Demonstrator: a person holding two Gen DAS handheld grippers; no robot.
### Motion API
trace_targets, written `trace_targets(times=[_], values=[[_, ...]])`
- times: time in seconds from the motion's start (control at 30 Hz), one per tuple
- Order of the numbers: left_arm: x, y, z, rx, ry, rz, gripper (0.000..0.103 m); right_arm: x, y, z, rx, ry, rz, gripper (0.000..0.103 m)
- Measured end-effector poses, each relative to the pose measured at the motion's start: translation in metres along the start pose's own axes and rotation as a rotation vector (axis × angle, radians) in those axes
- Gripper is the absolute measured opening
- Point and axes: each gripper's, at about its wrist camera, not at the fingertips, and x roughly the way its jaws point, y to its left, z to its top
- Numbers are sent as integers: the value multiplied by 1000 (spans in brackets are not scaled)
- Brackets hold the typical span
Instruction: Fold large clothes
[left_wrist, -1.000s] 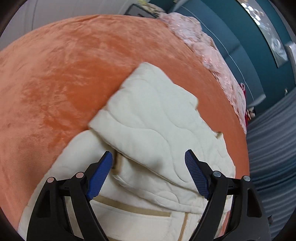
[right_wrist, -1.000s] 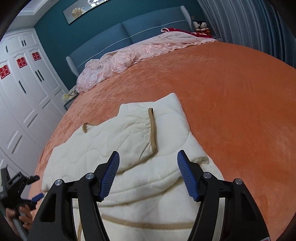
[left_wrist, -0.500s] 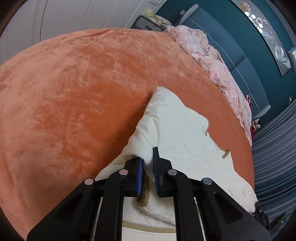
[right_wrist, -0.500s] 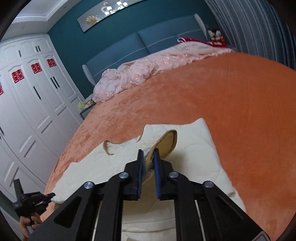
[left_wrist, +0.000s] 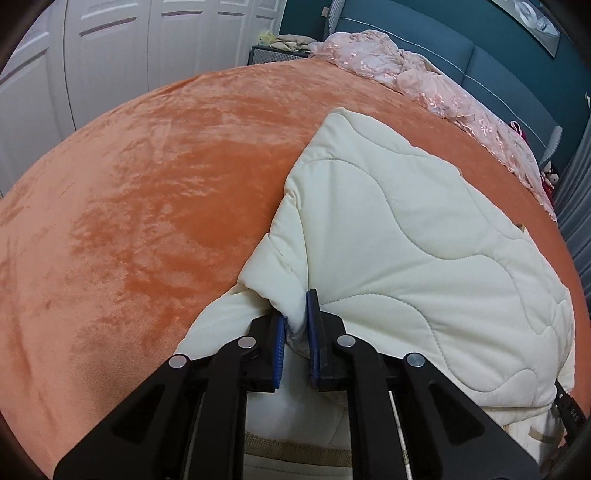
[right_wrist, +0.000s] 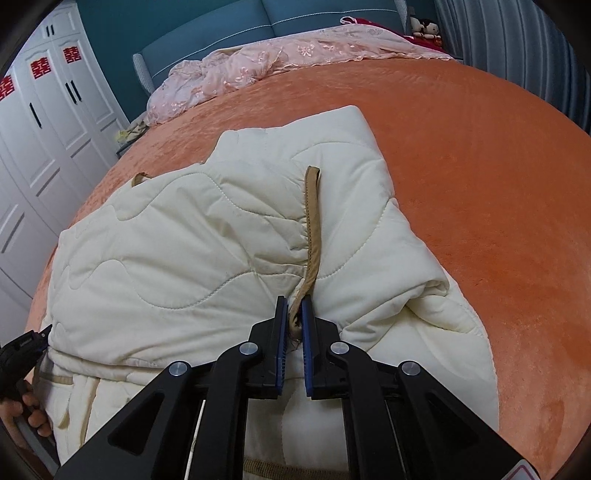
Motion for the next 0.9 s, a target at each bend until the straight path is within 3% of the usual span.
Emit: trace_targets(times=[0.1, 0.17, 0.23, 0.33, 0.4, 0.57, 0.73, 0.9], values=[[-17, 0, 2, 27, 0, 31, 19, -21, -2, 4, 31, -10, -5, 11], [-47, -2, 2, 76, -39, 48, 25, -52, 5, 2, 22, -77, -38, 19], [-75, -8, 5, 123, -97, 39, 28, -76, 19, 3, -11, -148, -59, 19], [-95, -26, 18, 130, -125, -55, 35, -76, 56, 13, -70, -149, 19, 19], [-84, -47, 22, 141, -75, -124, 35, -58, 86, 16, -129, -102, 71, 19], [-26, -87, -5, 203, 59, -126, 35, 2, 131, -12, -221, 38, 95, 19], [-7, -92, -41, 280, -39, -73, 36, 15, 131, -36, -252, 8, 66, 18], [-3, -96, -45, 295, -61, -49, 36, 19, 128, -41, -249, -3, 70, 18]])
